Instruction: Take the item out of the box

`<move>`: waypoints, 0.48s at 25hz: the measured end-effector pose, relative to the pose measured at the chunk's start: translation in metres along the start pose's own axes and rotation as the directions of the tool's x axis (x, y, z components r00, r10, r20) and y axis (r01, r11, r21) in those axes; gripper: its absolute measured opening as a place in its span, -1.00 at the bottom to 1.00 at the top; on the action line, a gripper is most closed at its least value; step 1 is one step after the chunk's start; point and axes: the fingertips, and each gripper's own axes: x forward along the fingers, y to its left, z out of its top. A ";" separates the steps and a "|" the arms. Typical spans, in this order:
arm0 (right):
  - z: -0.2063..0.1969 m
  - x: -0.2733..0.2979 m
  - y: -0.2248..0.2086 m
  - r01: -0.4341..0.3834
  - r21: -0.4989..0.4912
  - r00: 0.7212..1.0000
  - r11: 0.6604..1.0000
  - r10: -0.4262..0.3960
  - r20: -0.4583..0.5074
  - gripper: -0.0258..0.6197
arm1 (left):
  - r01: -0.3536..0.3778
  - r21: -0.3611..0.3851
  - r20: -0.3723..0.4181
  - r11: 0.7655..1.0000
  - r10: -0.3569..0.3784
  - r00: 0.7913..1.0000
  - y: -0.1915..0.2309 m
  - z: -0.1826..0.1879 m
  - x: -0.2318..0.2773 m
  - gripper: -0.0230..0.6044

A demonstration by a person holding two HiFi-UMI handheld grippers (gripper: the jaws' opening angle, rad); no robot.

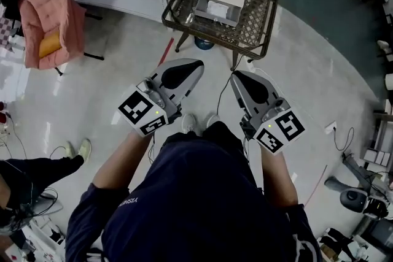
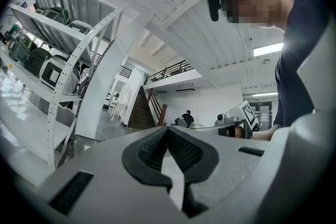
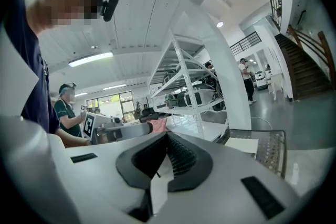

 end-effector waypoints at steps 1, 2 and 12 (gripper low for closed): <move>0.000 0.005 -0.006 0.002 0.003 1.000 1.000 -0.002 -0.002 -0.86 | -0.003 -0.003 -0.002 1.000 0.003 1.000 0.007 0.000 0.003 -0.90; 0.001 0.009 -0.012 0.004 0.005 1.000 1.000 -0.004 -0.003 -0.86 | -0.005 -0.005 -0.005 1.000 0.005 1.000 0.014 -0.001 0.007 -0.90; 0.011 0.062 -0.110 -0.008 0.033 1.000 0.999 0.009 -0.017 -0.86 | -0.059 -0.032 -0.059 0.998 0.057 0.997 0.099 -0.015 0.078 -0.90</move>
